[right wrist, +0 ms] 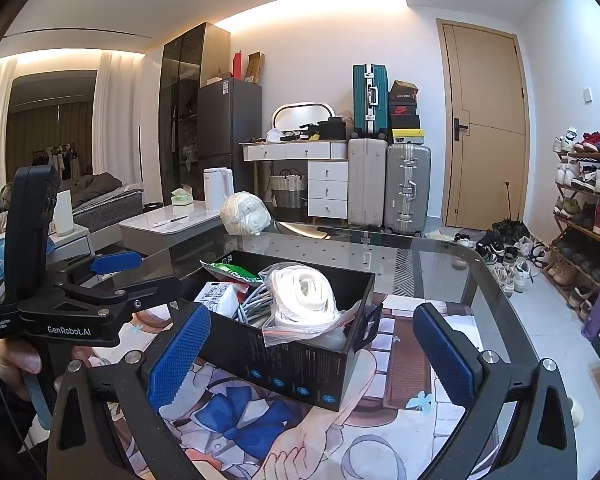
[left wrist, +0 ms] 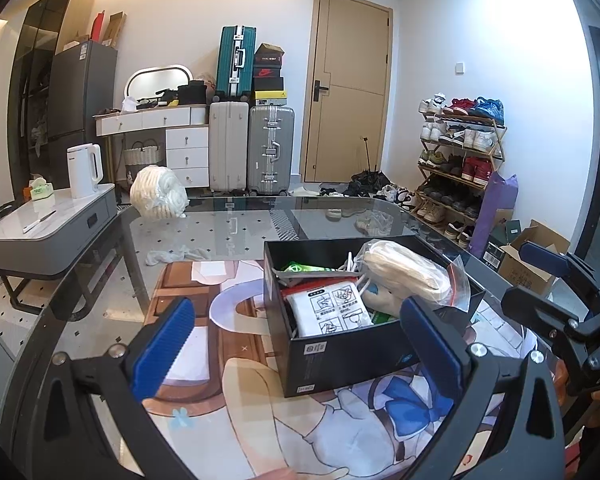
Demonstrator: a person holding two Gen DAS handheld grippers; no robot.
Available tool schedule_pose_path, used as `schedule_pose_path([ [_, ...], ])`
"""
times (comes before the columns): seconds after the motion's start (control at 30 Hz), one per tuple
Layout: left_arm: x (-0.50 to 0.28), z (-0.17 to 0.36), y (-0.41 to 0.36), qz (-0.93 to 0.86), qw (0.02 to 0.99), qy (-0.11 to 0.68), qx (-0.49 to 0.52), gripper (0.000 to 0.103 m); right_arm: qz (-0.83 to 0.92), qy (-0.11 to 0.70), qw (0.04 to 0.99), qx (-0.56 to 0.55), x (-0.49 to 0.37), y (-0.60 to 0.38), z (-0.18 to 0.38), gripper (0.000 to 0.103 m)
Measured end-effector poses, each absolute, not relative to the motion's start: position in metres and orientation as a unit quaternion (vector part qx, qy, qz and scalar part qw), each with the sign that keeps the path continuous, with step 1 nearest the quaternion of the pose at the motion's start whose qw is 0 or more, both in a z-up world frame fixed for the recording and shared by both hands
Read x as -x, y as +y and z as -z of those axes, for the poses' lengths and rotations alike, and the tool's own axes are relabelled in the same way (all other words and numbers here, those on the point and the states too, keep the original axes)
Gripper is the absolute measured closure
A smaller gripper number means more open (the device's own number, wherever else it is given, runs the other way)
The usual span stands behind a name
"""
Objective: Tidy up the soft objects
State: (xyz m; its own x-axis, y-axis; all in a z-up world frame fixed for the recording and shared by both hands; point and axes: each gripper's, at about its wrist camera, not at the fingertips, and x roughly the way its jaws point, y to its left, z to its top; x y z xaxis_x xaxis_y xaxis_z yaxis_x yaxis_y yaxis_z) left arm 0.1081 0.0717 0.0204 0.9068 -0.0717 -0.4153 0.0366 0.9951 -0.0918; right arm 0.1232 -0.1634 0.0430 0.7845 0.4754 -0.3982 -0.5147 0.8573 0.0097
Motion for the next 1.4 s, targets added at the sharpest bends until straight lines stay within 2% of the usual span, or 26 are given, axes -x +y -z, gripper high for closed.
schedule_pose_path([
  [1.4, -0.1029, -0.0257, 0.0678, 0.029, 0.977, 0.208, 0.036, 0.000, -0.263, 0.194, 0.944, 0.050, -0.1219, -0.1636, -0.0418, 0.000],
])
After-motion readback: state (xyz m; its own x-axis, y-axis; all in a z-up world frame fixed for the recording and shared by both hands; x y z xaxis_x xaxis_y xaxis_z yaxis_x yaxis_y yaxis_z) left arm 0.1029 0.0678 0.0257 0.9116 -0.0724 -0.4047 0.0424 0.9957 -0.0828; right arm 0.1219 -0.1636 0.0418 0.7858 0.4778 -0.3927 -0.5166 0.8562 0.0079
